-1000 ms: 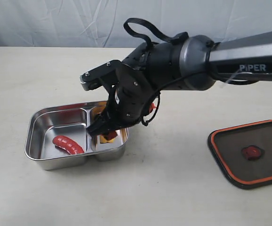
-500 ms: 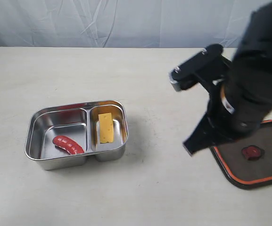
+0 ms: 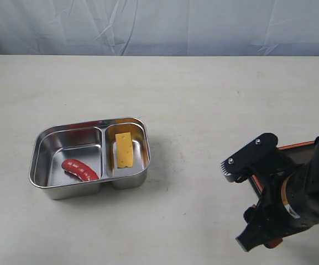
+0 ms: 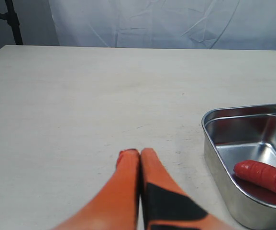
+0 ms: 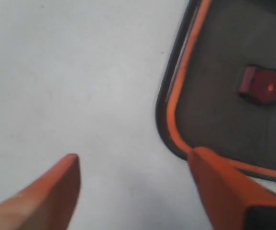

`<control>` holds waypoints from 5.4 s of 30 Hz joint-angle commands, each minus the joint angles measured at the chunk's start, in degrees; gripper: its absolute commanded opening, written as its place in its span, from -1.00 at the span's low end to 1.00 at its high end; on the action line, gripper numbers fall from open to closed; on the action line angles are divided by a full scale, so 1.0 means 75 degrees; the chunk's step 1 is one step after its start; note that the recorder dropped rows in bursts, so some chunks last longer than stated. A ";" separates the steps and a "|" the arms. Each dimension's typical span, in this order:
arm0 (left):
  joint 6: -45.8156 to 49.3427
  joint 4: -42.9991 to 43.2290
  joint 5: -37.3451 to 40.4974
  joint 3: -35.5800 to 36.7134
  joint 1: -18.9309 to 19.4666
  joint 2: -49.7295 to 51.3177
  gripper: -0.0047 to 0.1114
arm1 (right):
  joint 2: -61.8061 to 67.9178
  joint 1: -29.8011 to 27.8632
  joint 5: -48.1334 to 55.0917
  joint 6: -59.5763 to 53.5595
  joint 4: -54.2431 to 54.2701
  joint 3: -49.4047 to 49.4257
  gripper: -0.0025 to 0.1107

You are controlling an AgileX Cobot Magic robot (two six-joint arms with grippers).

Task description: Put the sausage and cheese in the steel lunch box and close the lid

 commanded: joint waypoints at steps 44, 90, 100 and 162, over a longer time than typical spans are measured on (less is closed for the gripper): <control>-0.0008 0.0046 -0.0098 0.0009 0.0017 -0.0026 -0.92 | 0.2282 -0.0716 -0.0457 0.3522 -0.2156 0.0026 -0.97; -0.0008 0.0046 -0.0098 0.0009 0.0017 -0.0026 -0.92 | 0.2603 -0.1186 -0.1482 0.4862 -0.2513 0.0012 -0.42; -0.0008 0.0046 -0.0098 0.0009 0.0017 -0.0026 -0.92 | 0.3092 -0.1186 -0.1558 0.4862 -0.2545 0.0012 -0.30; -0.0005 0.0850 -0.0553 0.0009 0.0017 -0.0026 -0.92 | -0.3745 -0.1172 -0.2784 0.1592 0.1042 0.0012 -0.97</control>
